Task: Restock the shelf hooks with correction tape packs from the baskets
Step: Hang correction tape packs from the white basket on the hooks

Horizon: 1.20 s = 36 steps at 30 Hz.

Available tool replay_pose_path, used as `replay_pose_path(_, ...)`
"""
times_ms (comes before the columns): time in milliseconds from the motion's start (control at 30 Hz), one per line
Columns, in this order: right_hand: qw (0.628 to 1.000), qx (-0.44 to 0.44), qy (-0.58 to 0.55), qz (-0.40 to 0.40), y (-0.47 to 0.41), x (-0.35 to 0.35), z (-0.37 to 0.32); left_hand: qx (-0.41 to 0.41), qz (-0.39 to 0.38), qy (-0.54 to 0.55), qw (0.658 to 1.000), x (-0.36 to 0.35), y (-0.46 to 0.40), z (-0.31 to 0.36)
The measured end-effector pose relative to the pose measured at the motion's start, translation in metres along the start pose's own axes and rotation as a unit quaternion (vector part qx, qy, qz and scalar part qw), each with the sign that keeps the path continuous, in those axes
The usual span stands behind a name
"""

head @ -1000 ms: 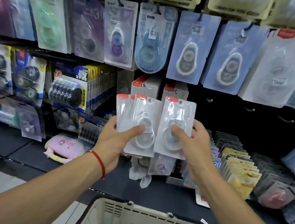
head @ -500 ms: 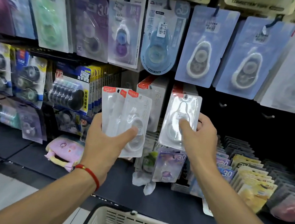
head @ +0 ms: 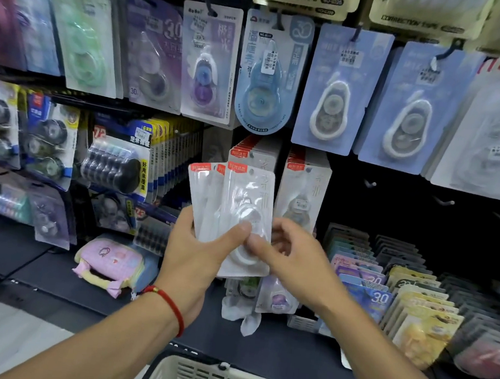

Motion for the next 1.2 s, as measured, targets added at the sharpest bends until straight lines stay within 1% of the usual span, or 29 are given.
replay_pose_path(100,0.997,0.014,-0.079,0.019,0.001,-0.003,0.003,0.02,-0.007,0.033,0.999,-0.004,0.001,-0.004)
replay_pose_path(233,0.981,0.024,-0.159,0.113,0.004,0.014,0.01,0.031,0.003,0.025,0.999,0.003,0.002,-0.007)
replay_pose_path(367,0.968,0.019,-0.117,0.223,0.012,0.037,0.021,0.027,0.033,-0.013,0.999,0.014,0.002,-0.009)
replay_pose_path(467,0.96,0.009,-0.113,0.257,0.016,0.042,0.028,0.023,0.041,-0.038,0.998,0.019,0.001,-0.011)
replay_pose_path(567,0.963,0.021,-0.107,0.248,0.017,0.043,0.025,0.014,0.04,-0.041,0.998,0.019,0.001,-0.009)
replay_pose_path(633,0.968,-0.013,-0.088,0.236,0.016,0.042,0.027,0.01,0.035,-0.041,0.998,0.016,0.002,-0.006)
replay_pose_path(667,0.969,-0.06,-0.034,0.236,0.016,0.043,0.032,0.01,0.032,-0.044,0.998,0.014,0.003,-0.005)
replay_pose_path(700,0.963,-0.113,0.048,0.24,0.018,0.045,0.037,0.011,0.028,-0.048,0.998,0.013,0.003,-0.005)
replay_pose_path(733,0.953,-0.143,0.112,0.244,0.02,0.045,0.039,0.013,0.021,-0.052,0.998,0.011,0.004,-0.005)
replay_pose_path(767,0.951,-0.134,0.133,0.247,0.022,0.045,0.037,0.016,0.014,-0.054,0.998,0.008,0.004,-0.005)
replay_pose_path(800,0.96,-0.101,0.115,0.236,0.022,0.042,0.033,0.019,0.006,-0.054,0.998,0.005,0.005,-0.005)
replay_pose_path(833,0.974,-0.062,0.074,0.205,0.02,0.037,0.03,0.021,-0.002,-0.052,0.998,0.003,0.005,-0.006)
replay_pose_path(900,0.996,-0.016,-0.003,0.085,0.016,0.014,0.025,0.029,-0.022,-0.045,0.998,-0.005,0.007,-0.01)
replay_pose_path(933,0.999,-0.004,-0.01,0.041,0.016,0.004,0.024,0.034,-0.035,-0.039,0.998,-0.009,0.008,-0.012)
replay_pose_path(967,1.0,0.009,-0.004,0.02,0.018,-0.002,0.022,0.041,-0.047,-0.031,0.998,-0.013,0.009,-0.014)
replay_pose_path(1067,0.999,0.027,-0.006,0.039,0.024,0.002,0.023,0.061,-0.066,-0.005,0.996,-0.021,0.01,-0.02)
replay_pose_path(1133,0.997,0.026,-0.034,0.059,0.03,0.012,0.028,0.076,-0.084,0.012,0.994,-0.027,0.01,-0.022)
replay_pose_path(1200,0.991,0.022,-0.081,0.103,0.038,0.024,0.034,0.091,-0.096,0.022,0.991,-0.031,0.011,-0.025)
Point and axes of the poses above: each hand's wrist, its own y-axis away from the middle knuckle, its own x-axis out of the back of the hand, z = x × y, the point moved 7 cm from there along -y, towards the middle knuckle, and after that the axes turned 13 degrees about -z, right-handed, at the moved point
